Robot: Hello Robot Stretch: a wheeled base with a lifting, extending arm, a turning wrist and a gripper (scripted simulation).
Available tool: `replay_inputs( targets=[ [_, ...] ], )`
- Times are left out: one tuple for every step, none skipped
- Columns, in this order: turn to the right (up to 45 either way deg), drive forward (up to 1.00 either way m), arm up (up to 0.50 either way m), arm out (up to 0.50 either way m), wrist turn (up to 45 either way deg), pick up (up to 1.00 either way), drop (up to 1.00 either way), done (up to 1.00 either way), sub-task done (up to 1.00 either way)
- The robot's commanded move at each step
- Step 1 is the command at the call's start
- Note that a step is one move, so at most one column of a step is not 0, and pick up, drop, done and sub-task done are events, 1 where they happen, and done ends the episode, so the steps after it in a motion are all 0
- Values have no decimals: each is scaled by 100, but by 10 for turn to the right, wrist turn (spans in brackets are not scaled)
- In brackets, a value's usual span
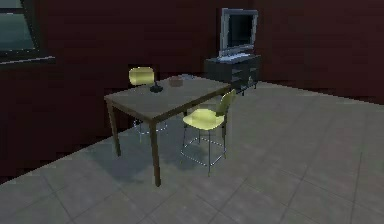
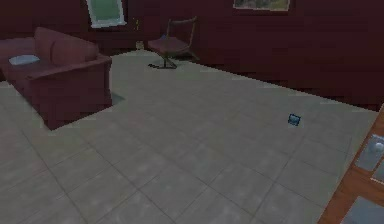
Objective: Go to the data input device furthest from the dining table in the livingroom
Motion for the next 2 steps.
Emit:
replay_inputs(
  targets=[
    [0,45,0,0,0,0,0,0,0],
    [-270,0,0,0,0,0,0,0,0]
  ],
)
